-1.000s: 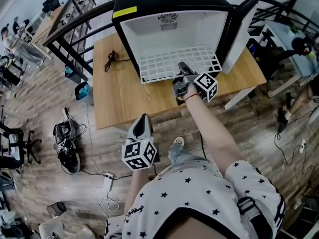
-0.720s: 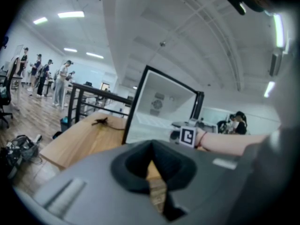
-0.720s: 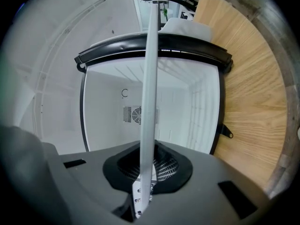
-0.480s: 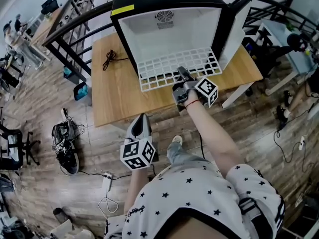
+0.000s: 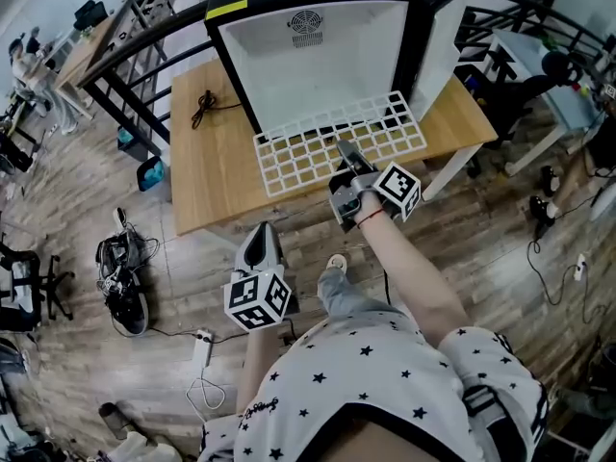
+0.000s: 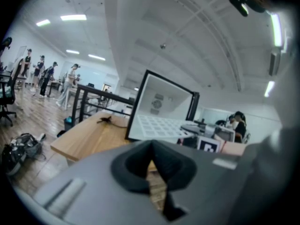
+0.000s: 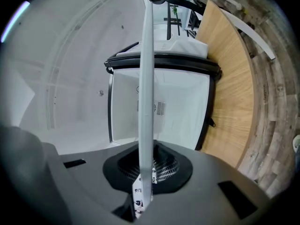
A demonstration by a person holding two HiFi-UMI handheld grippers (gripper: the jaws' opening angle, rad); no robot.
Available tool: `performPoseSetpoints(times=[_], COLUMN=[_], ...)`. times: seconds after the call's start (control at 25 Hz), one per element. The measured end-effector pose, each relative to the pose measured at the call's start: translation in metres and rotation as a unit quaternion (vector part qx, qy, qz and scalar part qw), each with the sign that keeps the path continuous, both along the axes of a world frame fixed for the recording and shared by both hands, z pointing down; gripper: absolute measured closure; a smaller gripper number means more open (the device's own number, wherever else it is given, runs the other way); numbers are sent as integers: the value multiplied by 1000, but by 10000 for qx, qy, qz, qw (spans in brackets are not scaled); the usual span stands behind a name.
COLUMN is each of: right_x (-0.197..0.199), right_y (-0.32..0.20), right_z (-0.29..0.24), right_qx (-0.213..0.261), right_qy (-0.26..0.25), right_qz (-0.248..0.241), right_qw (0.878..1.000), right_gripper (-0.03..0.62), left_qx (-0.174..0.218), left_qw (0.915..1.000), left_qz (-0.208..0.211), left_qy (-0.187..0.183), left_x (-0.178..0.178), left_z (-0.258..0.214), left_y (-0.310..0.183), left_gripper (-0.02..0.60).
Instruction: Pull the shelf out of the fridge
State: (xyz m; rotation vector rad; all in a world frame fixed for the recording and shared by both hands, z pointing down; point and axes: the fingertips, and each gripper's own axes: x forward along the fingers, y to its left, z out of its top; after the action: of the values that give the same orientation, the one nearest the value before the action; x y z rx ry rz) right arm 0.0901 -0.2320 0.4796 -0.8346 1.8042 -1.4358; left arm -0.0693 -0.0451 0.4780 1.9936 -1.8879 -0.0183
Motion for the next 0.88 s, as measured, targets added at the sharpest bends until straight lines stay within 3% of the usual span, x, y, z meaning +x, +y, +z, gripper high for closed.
performPoseSetpoints(times=[0.64,0.88], right_x=[38,39], right_y=[111,130], right_z=[14,8], right_qx=[204,196], right_qy=[5,38], right_qz=[-181,-308], right_qw=[9996,9993], right_gripper=[556,556], left_qx=[180,164], left_qw=[9994,9989], left_qz=[-290,-428], left_qy=[-31,7], left_x=[6,-2], left_z=[11,6], left_y=[73,77], left_gripper=[575,575])
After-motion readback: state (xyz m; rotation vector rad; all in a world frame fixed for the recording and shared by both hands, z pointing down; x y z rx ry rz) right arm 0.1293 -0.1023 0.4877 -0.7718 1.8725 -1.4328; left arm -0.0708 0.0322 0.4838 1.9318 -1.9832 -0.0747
